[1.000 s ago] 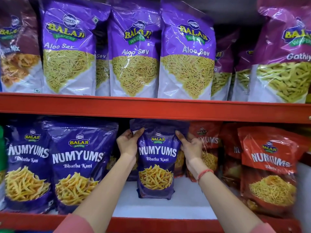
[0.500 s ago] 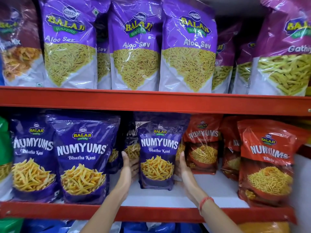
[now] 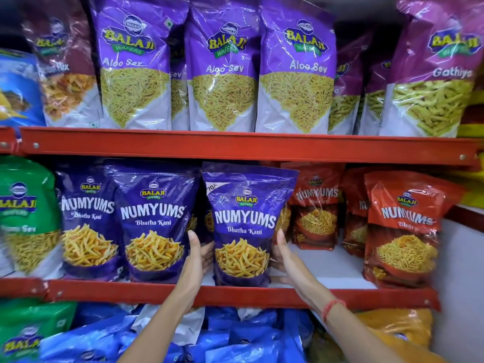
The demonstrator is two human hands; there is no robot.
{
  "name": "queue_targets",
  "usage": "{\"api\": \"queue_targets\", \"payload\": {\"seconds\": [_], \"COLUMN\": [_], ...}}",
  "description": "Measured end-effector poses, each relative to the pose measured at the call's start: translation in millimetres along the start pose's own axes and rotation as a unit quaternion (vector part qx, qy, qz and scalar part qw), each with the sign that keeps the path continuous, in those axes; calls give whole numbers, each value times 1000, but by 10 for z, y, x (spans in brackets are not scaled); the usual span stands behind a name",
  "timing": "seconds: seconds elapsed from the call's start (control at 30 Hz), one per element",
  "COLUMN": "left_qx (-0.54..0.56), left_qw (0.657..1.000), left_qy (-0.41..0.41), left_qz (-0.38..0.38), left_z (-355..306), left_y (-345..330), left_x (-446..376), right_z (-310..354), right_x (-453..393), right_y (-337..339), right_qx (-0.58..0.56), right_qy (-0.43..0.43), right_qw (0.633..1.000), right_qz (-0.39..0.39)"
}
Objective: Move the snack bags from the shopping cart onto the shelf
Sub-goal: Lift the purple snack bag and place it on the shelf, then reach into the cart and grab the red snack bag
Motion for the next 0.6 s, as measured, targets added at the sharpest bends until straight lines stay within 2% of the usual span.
{"api": "queue_targets", "payload": {"seconds": [0.23, 0.43, 0.6], "left_qx": [7, -33, -65], "left_qw": [1000, 992, 989], "left_qy": [-9, -121, -131], "left_qz": [2, -29, 19], "left_z": [-22, 158, 441], "left_y": [7, 26, -170], "left_x": [223, 626, 1105], "right_z": [-60, -347, -952], "right_x": [216, 855, 1386], "right_y": [-26, 80, 410], "right_qx": [21, -58, 29], "right_qy": [23, 134, 137], "right_qw": [999, 986, 987], "right_qz": [-37, -77, -85]}}
Point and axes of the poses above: each hand's wrist, its own x-axis away from the middle knuckle, its own y-axis out of the back of the hand, z = x × y, the point moved 4 cm from there along -x, towards the middle knuckle, and after that the axes turned 8 degrees about -y, right-handed, at the moved point
